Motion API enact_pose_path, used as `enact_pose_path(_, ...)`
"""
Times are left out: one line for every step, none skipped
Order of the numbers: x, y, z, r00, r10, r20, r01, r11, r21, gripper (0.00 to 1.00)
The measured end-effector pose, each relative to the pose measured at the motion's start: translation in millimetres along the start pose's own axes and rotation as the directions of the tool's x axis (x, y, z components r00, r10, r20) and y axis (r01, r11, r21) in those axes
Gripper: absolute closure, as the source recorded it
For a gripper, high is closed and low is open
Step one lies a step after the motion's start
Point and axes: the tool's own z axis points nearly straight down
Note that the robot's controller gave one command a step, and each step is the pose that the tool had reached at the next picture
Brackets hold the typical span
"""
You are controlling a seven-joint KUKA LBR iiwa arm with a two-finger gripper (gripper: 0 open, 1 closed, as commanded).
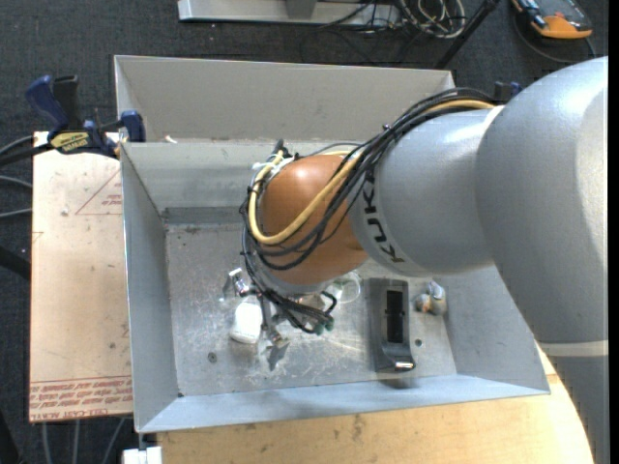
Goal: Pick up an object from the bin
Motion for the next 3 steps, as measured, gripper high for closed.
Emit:
enact_pose_path(-10.7,-0.7,7.5,0.986,0.166,-0.002,-0.166,0.986,0.000,0.00)
enact_pose_path(-23.0,6.4,13.3,1.000,0.025,-0.002,-0.025,1.000,0.002,0.00)
enact_pose_path(-66.6,14.0,19.2,0.961,-0.277,0.001,0.277,0.961,0.002,1.00)
